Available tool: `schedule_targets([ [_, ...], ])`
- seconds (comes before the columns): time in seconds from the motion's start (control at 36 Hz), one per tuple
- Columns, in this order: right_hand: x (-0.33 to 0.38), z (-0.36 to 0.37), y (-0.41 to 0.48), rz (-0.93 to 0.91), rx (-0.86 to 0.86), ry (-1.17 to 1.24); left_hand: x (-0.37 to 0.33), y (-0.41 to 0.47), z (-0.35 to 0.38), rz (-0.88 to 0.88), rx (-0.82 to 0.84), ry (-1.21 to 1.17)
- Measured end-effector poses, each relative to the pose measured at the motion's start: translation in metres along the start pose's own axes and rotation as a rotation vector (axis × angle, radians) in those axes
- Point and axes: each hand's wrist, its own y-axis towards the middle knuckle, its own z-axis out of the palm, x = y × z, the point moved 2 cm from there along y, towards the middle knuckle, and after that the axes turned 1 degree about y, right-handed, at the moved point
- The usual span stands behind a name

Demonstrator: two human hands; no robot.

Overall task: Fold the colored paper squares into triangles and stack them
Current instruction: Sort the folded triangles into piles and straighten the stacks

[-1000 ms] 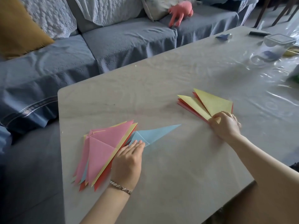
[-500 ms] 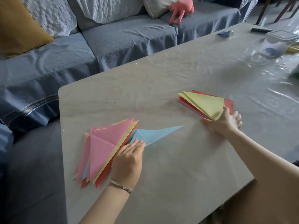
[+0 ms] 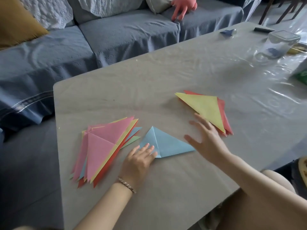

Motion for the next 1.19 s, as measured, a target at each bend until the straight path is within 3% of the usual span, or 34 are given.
schedule_targets([
  [0.08, 0.026, 0.018, -0.024, -0.208, 0.219, -0.022, 0.003, 0.004, 0.004, -0.051, 0.033, 0.0],
  [0.22, 0.045, 0.053, -0.043, -0.35, 0.508, -0.152, -0.003, 0.002, 0.009, -0.165, 0.135, -0.094],
  [0.28, 0.048, 0.06, -0.046, -0.372, 0.502, -0.269, -0.005, -0.002, 0.009, -0.189, 0.238, -0.122],
  [0.42, 0.044, 0.062, -0.054, -0.227, 0.473, -0.354, -0.007, -0.015, 0.004, -0.176, 0.493, -0.032],
  [0.58, 0.035, 0.05, -0.057, -0.193, 0.376, -0.451, -0.003, -0.031, -0.001, -0.252, 0.481, 0.074],
  [0.86, -0.006, 0.018, -0.063, -0.053, 0.3, -0.439, 0.008, -0.058, -0.007, -0.401, 0.628, 0.087],
  [1.08, 0.021, 0.011, -0.028, 0.035, 0.179, -0.339, -0.002, -0.053, -0.037, -0.48, 0.469, 0.016],
  [1.19, 0.042, 0.022, 0.0, 0.108, 0.314, -0.278, 0.018, -0.038, -0.056, -0.467, 0.039, 0.0],
])
